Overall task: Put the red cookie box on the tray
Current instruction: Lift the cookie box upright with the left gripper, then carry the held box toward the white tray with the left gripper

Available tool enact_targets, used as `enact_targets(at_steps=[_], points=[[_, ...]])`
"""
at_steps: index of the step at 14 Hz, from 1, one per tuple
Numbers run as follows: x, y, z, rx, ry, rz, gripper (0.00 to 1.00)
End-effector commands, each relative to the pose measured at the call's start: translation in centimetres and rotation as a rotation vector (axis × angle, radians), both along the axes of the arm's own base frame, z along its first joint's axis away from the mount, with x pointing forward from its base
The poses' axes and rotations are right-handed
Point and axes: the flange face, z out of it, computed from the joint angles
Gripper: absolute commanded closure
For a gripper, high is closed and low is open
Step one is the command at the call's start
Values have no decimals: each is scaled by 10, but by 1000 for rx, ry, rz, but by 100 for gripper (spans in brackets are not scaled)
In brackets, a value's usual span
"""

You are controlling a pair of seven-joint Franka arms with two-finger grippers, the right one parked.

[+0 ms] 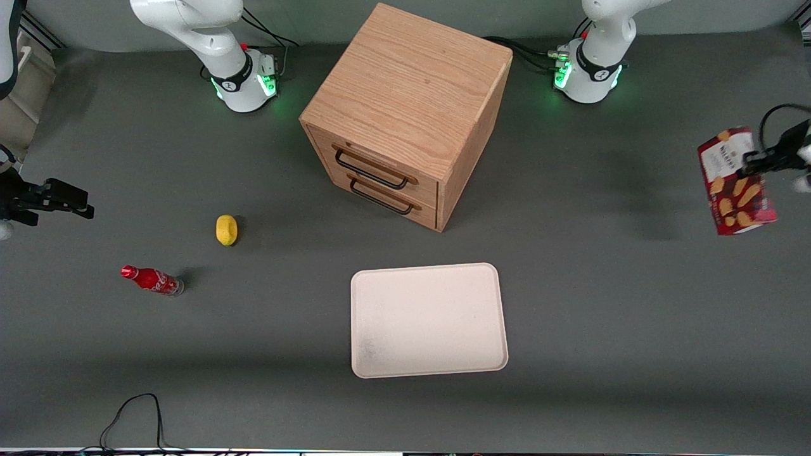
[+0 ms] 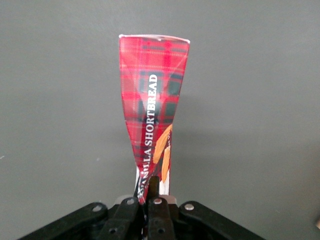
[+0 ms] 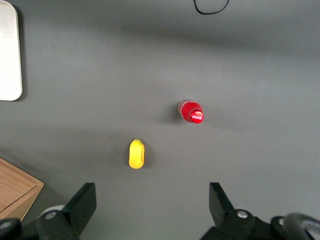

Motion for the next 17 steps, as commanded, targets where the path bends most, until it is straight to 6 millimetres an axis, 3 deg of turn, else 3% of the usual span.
enact_targets(at_steps=[1,3,5,7,10,13,17], points=[[5,5,80,7,-3,22,100],[4,5,110,21,-14,15,100],[9,0,117,55,-16,-6,100],[29,-9,115,59,-23,-25,100],[90,-64,117,65,-3,-11,100],[133,-119,120,60,24,24,100],[180,-223,110,60,41,63,100]])
